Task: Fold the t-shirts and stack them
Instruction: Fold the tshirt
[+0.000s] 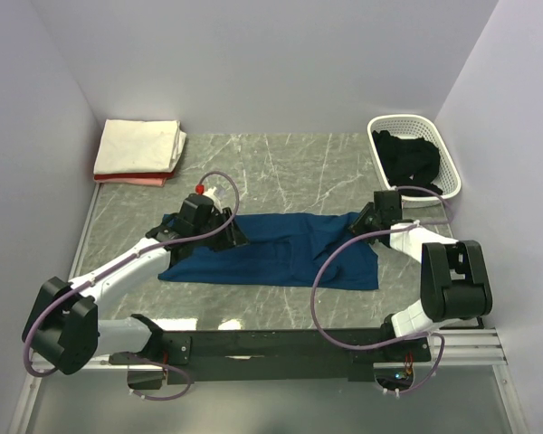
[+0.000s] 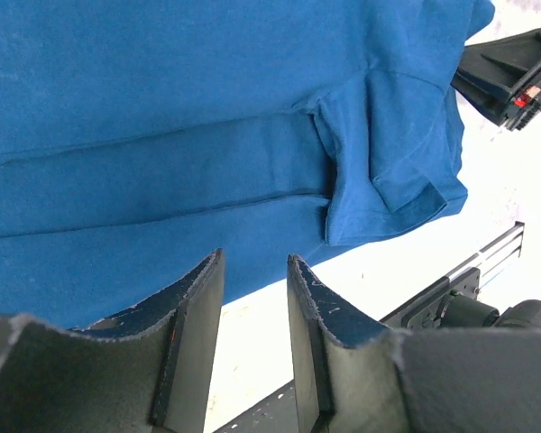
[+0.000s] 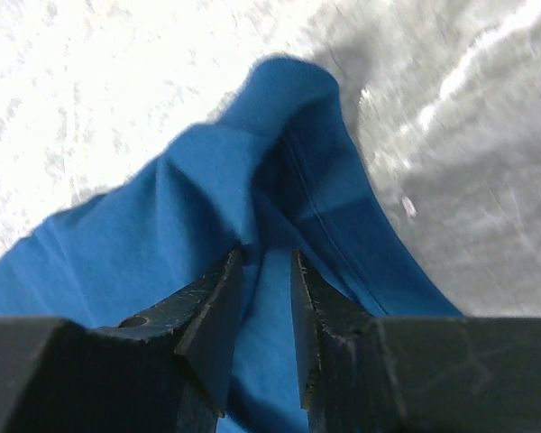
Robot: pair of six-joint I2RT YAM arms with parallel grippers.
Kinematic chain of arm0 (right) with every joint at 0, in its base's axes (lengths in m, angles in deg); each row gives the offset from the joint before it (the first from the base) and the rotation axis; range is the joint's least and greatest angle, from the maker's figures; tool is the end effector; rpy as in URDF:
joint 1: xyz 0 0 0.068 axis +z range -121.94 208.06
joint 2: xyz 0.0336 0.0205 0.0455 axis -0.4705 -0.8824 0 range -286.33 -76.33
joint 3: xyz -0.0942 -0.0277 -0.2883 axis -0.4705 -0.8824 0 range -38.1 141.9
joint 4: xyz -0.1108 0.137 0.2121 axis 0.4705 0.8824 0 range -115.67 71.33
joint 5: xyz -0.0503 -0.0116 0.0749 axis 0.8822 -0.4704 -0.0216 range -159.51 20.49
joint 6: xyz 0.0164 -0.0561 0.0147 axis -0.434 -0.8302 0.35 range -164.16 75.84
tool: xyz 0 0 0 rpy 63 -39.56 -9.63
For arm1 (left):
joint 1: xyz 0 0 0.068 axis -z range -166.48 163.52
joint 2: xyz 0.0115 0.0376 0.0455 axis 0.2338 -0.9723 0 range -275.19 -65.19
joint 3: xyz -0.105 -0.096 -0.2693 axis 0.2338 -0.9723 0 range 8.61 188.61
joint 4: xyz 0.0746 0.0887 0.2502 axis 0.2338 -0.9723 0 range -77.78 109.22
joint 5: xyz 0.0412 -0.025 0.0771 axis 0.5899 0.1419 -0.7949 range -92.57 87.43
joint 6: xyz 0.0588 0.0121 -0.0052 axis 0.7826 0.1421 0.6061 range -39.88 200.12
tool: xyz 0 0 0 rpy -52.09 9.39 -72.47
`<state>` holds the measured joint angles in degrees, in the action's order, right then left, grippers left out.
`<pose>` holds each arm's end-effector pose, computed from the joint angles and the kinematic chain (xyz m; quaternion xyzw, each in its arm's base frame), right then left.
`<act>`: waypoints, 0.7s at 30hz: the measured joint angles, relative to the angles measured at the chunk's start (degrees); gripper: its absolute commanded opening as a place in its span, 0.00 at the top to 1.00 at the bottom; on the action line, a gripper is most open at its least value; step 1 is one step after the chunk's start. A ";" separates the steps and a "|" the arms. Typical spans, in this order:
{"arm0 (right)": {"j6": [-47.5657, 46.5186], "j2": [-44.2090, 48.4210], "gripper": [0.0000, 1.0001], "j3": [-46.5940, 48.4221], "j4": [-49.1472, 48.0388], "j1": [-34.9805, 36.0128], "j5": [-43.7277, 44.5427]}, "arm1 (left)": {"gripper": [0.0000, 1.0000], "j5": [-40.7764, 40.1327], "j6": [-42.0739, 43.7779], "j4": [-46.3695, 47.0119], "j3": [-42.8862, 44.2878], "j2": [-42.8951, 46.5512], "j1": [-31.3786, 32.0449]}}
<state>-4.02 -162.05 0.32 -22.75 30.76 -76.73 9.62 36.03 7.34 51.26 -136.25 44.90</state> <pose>0.2935 0.0194 0.1679 0.2809 0.8957 0.1791 0.2945 0.2262 -0.1491 0.2471 -0.0555 0.9017 -0.3320 0.2715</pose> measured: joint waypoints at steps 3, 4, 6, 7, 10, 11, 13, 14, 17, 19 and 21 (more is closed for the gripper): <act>0.31 -0.81 0.66 0.83 -0.90 -0.02 -0.09 | 0.61 0.04 0.07 0.00 0.00 0.39 -0.20; 0.48 -0.81 0.67 1.03 -1.25 -0.02 -0.17 | 0.61 0.04 0.11 0.00 -0.02 0.46 -0.28; 0.74 -0.87 0.70 1.42 -1.95 -0.02 -0.26 | 0.61 0.07 0.11 0.02 -0.11 0.48 -0.31; 0.72 -0.92 0.72 1.66 -2.16 -0.02 -0.37 | 0.61 0.07 0.13 0.02 -0.24 0.48 -0.33; 0.87 -1.62 0.80 2.86 -2.67 -0.02 -0.68 | 0.61 0.09 0.13 -0.02 -0.35 0.48 -0.35; 0.90 -2.03 0.82 3.26 -2.97 -0.02 -0.83 | 0.61 0.09 0.13 0.00 -0.35 0.48 -0.35; 0.90 -2.80 0.86 3.93 -3.02 -0.02 -0.96 | 0.61 0.13 0.13 -0.04 -0.35 0.48 -0.46; 0.87 -3.02 0.88 4.17 -2.97 -0.02 -1.01 | 0.61 0.17 0.15 -0.02 -0.35 0.48 -0.46; 0.63 -3.15 0.95 4.81 -2.84 -0.02 -0.96 | 0.61 0.17 0.22 -0.04 -0.35 0.48 -0.57; 0.44 -3.15 0.99 5.18 -2.56 -0.04 -0.79 | 0.61 0.17 0.37 -0.04 -0.35 0.48 -0.57; 0.17 -3.13 1.00 5.70 -1.70 -0.13 -0.76 | 0.61 0.20 0.44 -0.04 -0.35 0.48 -0.59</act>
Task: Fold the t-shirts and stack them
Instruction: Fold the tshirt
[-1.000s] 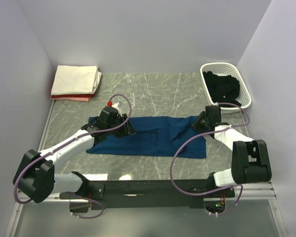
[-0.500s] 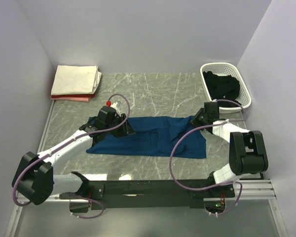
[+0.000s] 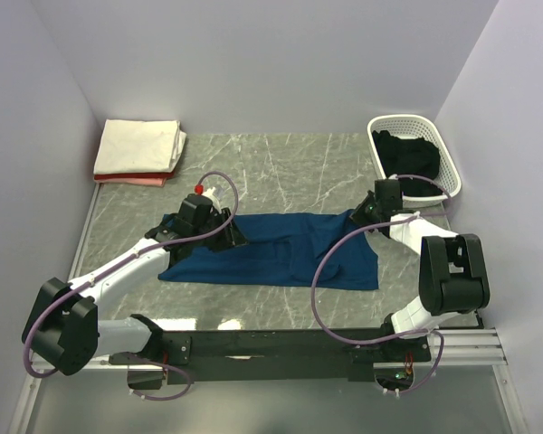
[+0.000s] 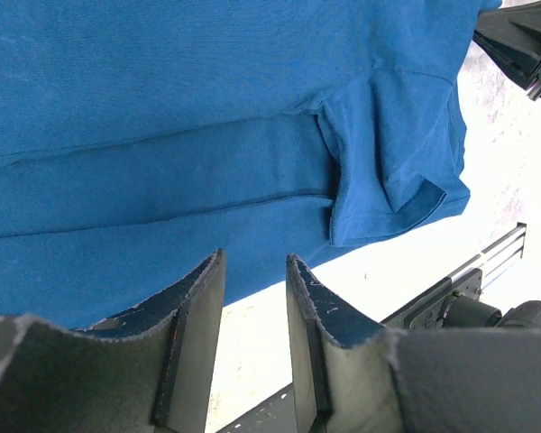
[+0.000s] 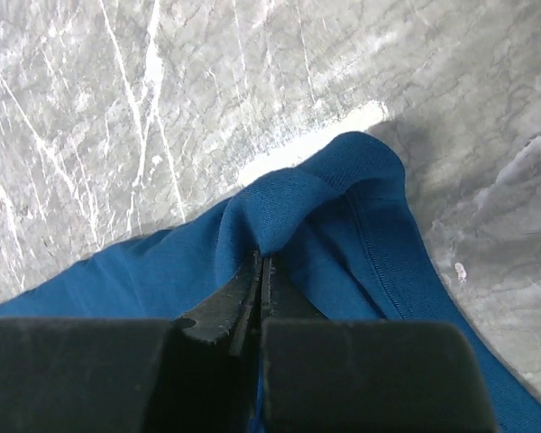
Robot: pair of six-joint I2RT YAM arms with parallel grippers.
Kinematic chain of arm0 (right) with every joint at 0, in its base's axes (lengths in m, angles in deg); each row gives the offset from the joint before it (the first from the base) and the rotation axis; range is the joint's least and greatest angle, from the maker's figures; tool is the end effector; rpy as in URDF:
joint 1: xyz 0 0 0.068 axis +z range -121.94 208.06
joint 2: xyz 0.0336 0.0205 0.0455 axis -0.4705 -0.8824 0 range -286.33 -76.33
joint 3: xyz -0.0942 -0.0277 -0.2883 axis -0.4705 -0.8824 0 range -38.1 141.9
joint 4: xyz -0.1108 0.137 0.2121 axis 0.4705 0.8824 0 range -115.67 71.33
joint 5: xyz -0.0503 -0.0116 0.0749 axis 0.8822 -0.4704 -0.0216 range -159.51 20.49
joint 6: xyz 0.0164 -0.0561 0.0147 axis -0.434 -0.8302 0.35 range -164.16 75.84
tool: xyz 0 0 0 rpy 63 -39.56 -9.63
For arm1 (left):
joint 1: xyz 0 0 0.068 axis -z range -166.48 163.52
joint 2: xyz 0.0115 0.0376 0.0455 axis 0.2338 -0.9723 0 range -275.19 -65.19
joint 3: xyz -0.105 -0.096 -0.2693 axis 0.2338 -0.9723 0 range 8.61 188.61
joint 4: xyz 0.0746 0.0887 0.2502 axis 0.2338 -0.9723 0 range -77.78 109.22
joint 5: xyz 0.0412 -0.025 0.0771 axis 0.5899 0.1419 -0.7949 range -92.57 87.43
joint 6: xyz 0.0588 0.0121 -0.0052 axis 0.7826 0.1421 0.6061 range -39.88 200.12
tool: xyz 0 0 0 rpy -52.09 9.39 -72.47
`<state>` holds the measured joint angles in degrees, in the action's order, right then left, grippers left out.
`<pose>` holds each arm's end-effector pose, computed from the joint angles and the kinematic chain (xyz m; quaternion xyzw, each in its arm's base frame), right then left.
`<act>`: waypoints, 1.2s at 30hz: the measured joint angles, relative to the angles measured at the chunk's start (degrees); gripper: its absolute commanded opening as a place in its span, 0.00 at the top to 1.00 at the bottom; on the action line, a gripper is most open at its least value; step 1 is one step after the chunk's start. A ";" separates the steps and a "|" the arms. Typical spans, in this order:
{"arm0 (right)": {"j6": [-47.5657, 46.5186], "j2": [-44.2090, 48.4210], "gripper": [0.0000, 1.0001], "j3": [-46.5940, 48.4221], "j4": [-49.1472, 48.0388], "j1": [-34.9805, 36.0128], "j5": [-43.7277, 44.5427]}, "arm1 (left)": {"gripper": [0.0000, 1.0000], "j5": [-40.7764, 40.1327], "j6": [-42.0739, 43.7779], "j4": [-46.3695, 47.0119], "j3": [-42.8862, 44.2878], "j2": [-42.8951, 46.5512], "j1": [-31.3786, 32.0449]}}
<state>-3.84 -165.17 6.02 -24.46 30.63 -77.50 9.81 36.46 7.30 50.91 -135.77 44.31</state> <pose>0.3227 0.0206 0.1847 0.2744 0.8834 0.1970 0.3248 0.2259 -0.1458 0.2470 -0.0560 0.9012 -0.3311 0.2741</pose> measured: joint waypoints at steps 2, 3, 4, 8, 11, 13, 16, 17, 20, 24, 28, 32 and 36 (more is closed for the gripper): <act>-0.39 0.11 1.00 0.68 1.22 -0.28 0.00 | 0.62 0.00 0.07 0.00 0.00 0.00 -0.02; -0.81 0.42 1.00 1.01 2.16 -0.52 -0.02 | 0.62 0.02 0.09 0.00 0.00 -0.02 -0.02; -0.96 0.68 1.00 1.09 2.60 -0.76 0.00 | 0.62 0.00 0.11 0.00 0.00 -0.02 -0.02; -2.32 2.84 1.00 2.86 6.91 -1.77 0.46 | 0.62 0.00 0.13 0.00 0.00 -0.02 -0.09; -3.15 4.07 1.00 4.42 8.74 -1.88 1.18 | 0.62 0.02 0.13 0.00 0.00 -0.02 -0.13; -3.80 4.52 0.98 5.40 9.94 -1.88 1.36 | 0.62 0.02 0.13 0.00 0.00 -0.02 -0.13; -4.42 4.52 0.98 6.64 11.41 -1.88 1.55 | 0.61 0.09 0.15 0.00 0.00 -0.02 -0.13; -4.59 4.50 0.98 7.04 11.93 -1.88 1.60 | 0.62 0.17 0.13 0.00 0.00 -0.02 -0.13; -5.09 4.24 0.98 8.04 12.98 -2.54 2.10 | 0.61 0.37 0.15 0.00 0.00 -0.02 -0.13; -5.53 3.02 0.96 10.05 14.71 -3.98 3.17 | 0.62 0.42 0.17 -0.02 0.00 0.00 -0.24; -5.90 0.79 0.72 12.79 15.89 -4.28 3.91 | 0.61 0.44 0.52 -0.04 0.00 0.00 -0.24; -6.62 -1.01 0.50 14.51 16.11 -4.37 4.13 | 0.61 0.46 0.55 -0.04 0.00 0.00 -0.24; -6.99 -0.61 0.49 14.16 16.46 -4.37 4.11 | 0.61 0.72 0.55 0.00 -0.02 0.00 -0.24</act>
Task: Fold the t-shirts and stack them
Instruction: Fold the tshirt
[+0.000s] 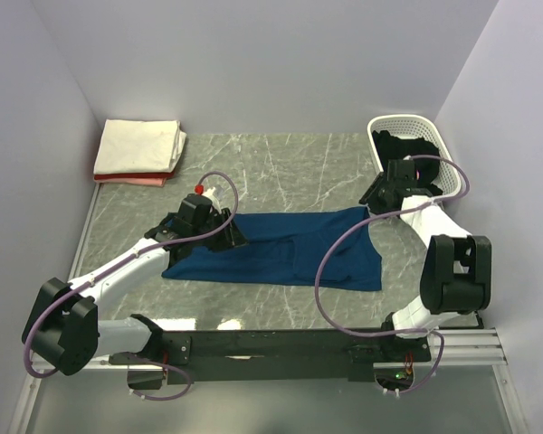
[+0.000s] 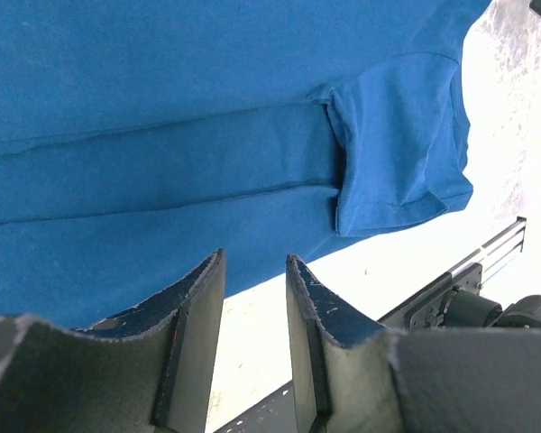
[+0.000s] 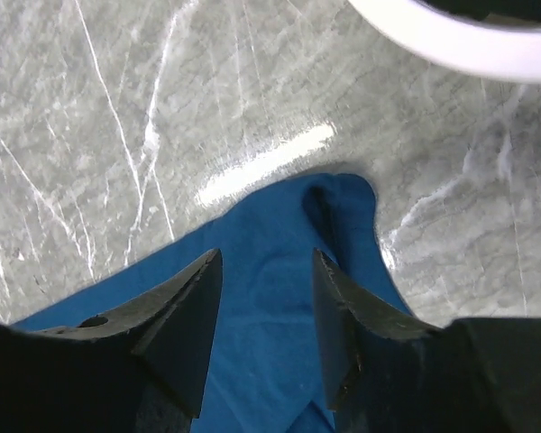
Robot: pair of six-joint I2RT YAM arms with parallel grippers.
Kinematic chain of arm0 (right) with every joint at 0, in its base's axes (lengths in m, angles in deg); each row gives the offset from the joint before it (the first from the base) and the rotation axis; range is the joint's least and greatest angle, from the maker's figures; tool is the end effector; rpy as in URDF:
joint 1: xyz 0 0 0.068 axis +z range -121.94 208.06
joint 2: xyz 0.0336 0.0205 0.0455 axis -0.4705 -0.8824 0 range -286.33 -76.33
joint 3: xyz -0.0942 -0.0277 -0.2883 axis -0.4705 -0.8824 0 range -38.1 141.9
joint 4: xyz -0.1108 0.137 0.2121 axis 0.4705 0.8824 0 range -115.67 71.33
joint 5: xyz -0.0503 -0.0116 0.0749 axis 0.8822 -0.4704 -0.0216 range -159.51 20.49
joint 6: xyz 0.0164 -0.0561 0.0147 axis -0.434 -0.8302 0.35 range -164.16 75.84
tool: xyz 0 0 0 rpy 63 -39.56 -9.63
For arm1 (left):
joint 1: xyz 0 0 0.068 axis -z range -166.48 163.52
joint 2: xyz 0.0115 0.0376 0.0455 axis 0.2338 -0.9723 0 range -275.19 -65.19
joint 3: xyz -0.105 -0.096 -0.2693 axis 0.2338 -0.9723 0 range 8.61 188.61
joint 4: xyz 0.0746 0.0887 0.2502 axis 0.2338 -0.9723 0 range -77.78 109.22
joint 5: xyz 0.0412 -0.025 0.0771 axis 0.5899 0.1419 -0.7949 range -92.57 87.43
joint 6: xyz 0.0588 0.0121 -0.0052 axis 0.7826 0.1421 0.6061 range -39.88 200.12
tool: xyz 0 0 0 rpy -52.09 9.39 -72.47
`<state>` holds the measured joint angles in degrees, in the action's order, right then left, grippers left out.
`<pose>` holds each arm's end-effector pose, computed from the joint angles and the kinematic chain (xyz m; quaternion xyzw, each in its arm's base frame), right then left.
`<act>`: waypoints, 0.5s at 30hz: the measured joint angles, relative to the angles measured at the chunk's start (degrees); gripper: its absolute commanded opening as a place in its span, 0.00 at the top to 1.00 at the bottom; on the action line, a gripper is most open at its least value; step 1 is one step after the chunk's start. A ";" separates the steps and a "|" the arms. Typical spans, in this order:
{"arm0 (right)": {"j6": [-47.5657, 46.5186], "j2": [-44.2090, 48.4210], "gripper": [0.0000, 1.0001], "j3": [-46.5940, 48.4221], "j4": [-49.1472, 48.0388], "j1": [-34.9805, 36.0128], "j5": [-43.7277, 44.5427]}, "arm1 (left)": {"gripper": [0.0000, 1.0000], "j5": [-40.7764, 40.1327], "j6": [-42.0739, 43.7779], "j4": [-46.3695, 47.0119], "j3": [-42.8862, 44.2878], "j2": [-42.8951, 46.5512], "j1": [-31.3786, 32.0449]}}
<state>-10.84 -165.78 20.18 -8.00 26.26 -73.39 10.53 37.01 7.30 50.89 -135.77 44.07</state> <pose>0.3487 -0.0080 0.2376 0.2709 0.8956 0.1259 0.3295 0.2261 -0.1452 0.2469 -0.0509 0.9011 -0.3335 0.2726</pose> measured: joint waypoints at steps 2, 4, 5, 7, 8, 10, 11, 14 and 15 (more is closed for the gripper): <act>0.02 1.92 0.50 -2.01 -0.48 0.00 -0.42 | 0.61 0.28 0.00 0.04 -0.17 0.00 0.00; 0.09 5.73 0.52 -5.70 -1.09 0.02 -0.98 | 0.61 0.61 0.00 0.02 -0.26 0.00 0.00; 0.15 8.13 0.55 -8.07 -1.20 0.09 -1.53 | 0.61 0.66 0.00 0.04 -0.26 0.00 0.00; 0.48 13.35 0.59 -13.11 -1.97 0.52 -2.36 | 0.61 0.83 0.00 0.04 -0.26 0.00 -0.02; 0.76 15.61 0.60 -15.45 -2.19 0.94 -2.78 | 0.61 0.96 0.00 0.04 -0.26 0.00 -0.04; 1.40 18.67 0.60 -19.21 -2.71 2.21 -3.32 | 0.61 1.14 0.02 0.04 -0.26 0.00 -0.04; 1.66 19.69 0.60 -21.07 -3.04 3.06 -3.50 | 0.61 1.20 0.02 0.04 -0.26 0.00 -0.04; 2.75 21.11 0.60 -25.14 -3.61 5.22 -4.70 | 0.61 1.51 0.02 0.04 -0.26 0.00 -0.04; 3.26 21.42 0.60 -26.29 -3.69 6.43 -4.79 | 0.61 1.68 0.02 0.04 -0.26 0.00 -0.04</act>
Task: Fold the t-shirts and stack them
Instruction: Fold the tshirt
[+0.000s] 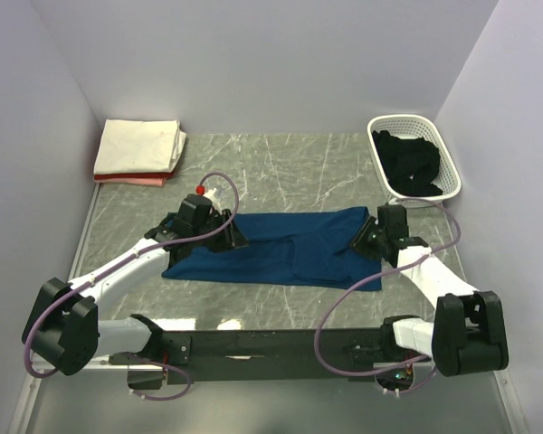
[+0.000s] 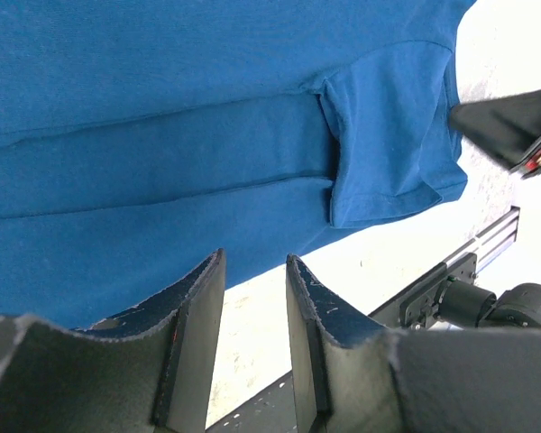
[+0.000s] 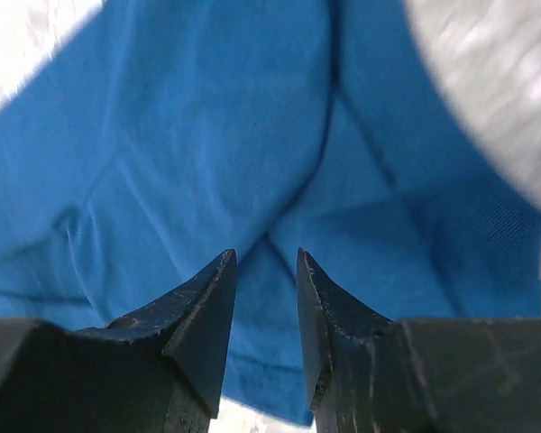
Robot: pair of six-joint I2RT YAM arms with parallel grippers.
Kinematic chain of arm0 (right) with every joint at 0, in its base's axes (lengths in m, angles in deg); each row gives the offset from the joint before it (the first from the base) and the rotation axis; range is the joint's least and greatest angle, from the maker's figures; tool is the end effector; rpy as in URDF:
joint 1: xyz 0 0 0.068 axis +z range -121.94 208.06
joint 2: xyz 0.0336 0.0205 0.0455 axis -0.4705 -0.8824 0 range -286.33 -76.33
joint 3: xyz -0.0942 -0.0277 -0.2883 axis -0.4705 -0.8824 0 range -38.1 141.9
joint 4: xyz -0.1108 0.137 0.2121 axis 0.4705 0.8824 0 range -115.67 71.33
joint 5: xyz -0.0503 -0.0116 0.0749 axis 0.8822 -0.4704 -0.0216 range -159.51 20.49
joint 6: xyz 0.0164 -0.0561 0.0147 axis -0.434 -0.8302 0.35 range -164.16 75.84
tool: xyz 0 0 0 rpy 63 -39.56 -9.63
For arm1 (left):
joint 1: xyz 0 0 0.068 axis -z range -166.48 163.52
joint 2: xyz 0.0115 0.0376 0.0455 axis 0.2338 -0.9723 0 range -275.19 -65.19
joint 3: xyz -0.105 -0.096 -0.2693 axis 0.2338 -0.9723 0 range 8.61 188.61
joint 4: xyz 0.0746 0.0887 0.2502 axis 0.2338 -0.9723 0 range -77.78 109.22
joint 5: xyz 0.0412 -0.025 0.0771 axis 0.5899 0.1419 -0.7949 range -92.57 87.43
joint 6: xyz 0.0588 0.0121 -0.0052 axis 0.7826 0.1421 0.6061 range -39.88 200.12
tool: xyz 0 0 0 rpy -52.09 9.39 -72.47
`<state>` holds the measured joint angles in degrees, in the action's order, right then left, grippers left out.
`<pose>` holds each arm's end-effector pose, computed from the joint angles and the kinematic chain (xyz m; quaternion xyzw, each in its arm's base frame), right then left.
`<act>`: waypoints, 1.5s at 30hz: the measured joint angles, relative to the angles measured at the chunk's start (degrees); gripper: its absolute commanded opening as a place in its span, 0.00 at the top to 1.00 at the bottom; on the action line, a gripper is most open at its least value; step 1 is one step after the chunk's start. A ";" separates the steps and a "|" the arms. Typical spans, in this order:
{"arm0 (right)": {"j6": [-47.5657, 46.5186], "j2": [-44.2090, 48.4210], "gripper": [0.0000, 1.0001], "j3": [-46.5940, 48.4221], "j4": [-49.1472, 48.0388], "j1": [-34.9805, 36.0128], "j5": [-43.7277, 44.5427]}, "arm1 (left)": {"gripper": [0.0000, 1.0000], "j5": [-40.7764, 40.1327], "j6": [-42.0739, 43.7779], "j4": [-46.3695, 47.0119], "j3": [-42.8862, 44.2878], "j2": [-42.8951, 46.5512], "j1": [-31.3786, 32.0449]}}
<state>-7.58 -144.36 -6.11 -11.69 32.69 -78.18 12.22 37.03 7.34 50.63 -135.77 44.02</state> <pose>0.2293 0.0252 0.1935 0.2330 0.9080 0.1865 0.2941 0.2248 -0.1457 0.2456 -0.0451 0.9009 -0.3425 0.2628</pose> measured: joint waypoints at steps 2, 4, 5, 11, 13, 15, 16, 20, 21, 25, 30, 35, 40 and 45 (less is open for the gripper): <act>0.76 0.81 0.60 -1.05 0.35 1.95 0.07 | 0.61 0.22 0.00 0.00 0.00 0.00 0.00; 1.81 2.56 0.59 -1.75 0.42 4.26 0.28 | 0.61 0.37 0.00 0.00 0.00 0.00 0.00; 2.29 3.69 0.59 -2.05 0.37 5.22 0.24 | 0.61 0.39 0.00 0.00 0.00 0.00 0.00; 6.08 11.41 0.58 -4.63 2.56 9.27 1.20 | 0.61 0.39 0.00 0.00 0.00 0.00 -0.04; 7.39 14.49 0.58 -5.88 4.76 9.84 1.92 | 0.61 0.39 0.00 0.00 0.00 0.04 -0.04; 8.57 17.99 0.58 -7.02 7.41 10.12 2.67 | 0.61 0.39 0.00 0.00 0.00 0.13 -0.04; 9.07 19.58 0.58 -7.43 8.79 10.21 3.17 | 0.61 0.39 0.00 0.00 0.00 0.17 -0.04; 10.73 24.39 0.58 -8.04 13.62 10.25 4.87 | 0.61 0.39 -0.02 0.04 -0.04 0.33 -0.04; 11.02 24.90 0.58 -8.04 14.40 10.25 5.22 | 0.61 0.39 -0.02 0.07 -0.13 0.35 -0.04; 12.02 25.40 0.58 -8.24 16.57 10.25 6.25 | 0.61 0.39 -0.04 0.42 -0.85 0.39 -0.04; 12.72 23.34 0.60 -9.90 16.13 10.25 6.14 | 0.61 0.39 -0.04 0.48 -1.18 0.39 -0.04; 12.92 20.50 0.76 -10.91 14.49 10.25 5.86 | 0.61 0.39 -0.04 0.44 -1.18 0.39 -0.04; 12.98 19.26 1.00 -11.08 13.31 10.25 4.96 | 0.61 0.39 -0.02 0.46 -1.18 0.39 -0.04; 12.74 23.32 1.00 -10.84 15.28 10.25 4.33 | 0.61 0.37 -0.02 0.44 -1.18 0.39 -0.11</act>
<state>5.16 -121.04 -16.95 3.58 42.94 -73.85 12.59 37.01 7.78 49.45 -135.38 43.92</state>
